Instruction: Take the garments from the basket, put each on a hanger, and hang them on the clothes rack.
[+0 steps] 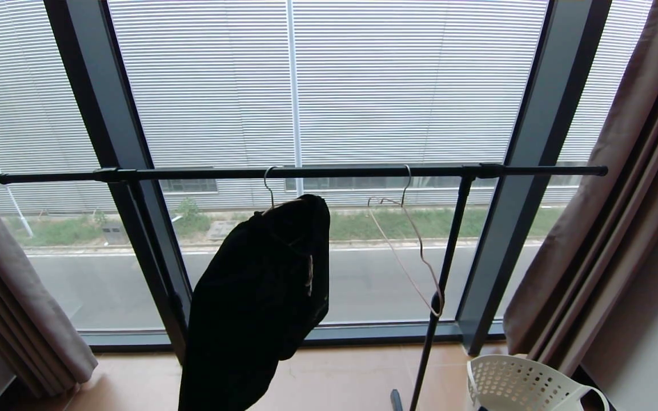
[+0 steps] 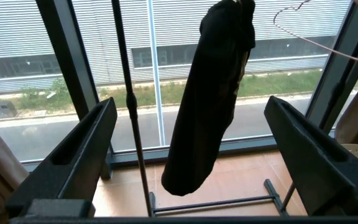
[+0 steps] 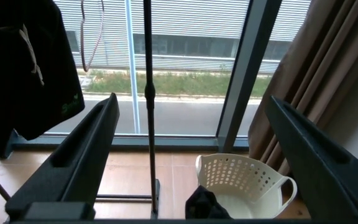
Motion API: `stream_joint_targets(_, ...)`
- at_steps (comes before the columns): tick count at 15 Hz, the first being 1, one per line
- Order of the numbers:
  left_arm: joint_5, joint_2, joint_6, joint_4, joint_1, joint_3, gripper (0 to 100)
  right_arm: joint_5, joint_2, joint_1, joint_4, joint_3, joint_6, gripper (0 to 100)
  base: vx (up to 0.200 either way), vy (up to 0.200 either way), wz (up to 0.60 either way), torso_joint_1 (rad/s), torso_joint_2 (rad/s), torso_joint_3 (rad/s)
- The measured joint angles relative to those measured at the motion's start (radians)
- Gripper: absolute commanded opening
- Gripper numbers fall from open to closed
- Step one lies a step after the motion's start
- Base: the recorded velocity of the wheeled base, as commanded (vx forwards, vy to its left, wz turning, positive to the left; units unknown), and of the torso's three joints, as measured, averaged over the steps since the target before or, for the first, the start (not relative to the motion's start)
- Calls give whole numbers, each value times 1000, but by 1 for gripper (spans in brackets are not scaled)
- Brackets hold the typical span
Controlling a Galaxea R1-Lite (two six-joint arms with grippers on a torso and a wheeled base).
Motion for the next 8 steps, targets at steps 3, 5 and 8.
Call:
stream_joint_targets(3,-1,0,-12,-10,0,3,100,2,0,0,1,0,-2,100,0,0,0,0,0,0)
stream_joint_targets(5,-3,0,-16,-11,0,3,100,4,0,0,0,1,-2,100,0,0,0,0,0,0)
stream_joint_targets(8,-5,0,-13,-12,0,4,100,4,-3,0,1,1,-2,100,0,0,0,-113,277,162)
